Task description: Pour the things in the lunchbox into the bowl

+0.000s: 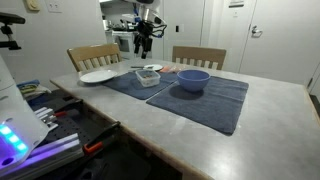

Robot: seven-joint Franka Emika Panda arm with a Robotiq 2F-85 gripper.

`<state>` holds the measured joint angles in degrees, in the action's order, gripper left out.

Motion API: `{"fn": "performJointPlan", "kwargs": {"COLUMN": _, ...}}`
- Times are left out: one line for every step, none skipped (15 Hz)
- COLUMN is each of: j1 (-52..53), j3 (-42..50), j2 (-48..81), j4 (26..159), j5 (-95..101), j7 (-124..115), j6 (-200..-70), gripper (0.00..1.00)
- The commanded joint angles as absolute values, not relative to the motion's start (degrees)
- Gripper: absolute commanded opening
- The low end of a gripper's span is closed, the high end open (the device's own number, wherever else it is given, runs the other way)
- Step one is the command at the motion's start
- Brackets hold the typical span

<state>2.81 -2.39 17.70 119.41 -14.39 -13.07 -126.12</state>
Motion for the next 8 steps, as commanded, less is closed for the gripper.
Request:
{"fn": "performJointPlan", "kwargs": {"j1": 2.65, "j3": -2.7, "j2": 23.29, "j4": 114.32, "j5": -15.29, "j7": -12.68, "j6": -123.92, "gripper": 1.0}}
{"fn": "performJointPlan", "kwargs": {"j1": 2.76, "j3": -2.66, "j2": 24.43, "j4": 113.43, "j5": -15.05, "j7": -13.0, "j6": -123.77, "gripper": 1.0}}
{"fn": "performJointPlan", "kwargs": {"j1": 2.86, "j3": -2.73, "j2": 25.58, "j4": 112.5, "j5": -14.92, "j7": -13.02, "j6": -123.66, "gripper": 1.0}}
{"fn": "performJointPlan", "kwargs": {"j1": 2.96, "j3": -2.8, "j2": 26.59, "j4": 111.66, "j5": -14.83, "j7": -13.07, "j6": -123.62, "gripper": 1.0}}
{"fn": "performJointPlan", "kwargs": {"j1": 3.14, "j3": -2.92, "j2": 27.61, "j4": 110.8, "j5": -14.7, "j7": -13.18, "j6": -123.54, "gripper": 1.0}}
{"fn": "performJointPlan", "kwargs": {"j1": 3.26, "j3": -3.08, "j2": 28.57, "j4": 109.94, "j5": -14.67, "j7": -13.01, "j6": -123.26, "gripper": 1.0}}
{"fn": "performJointPlan", "kwargs": {"j1": 3.34, "j3": -3.19, "j2": 29.27, "j4": 109.16, "j5": -14.62, "j7": -12.91, "j6": -122.49, "gripper": 1.0}}
{"fn": "performJointPlan", "kwargs": {"j1": 3.41, "j3": -2.94, "j2": 29.5, "j4": 108.67, "j5": -14.15, "j7": -13.3, "j6": -120.84, "gripper": 1.0}}
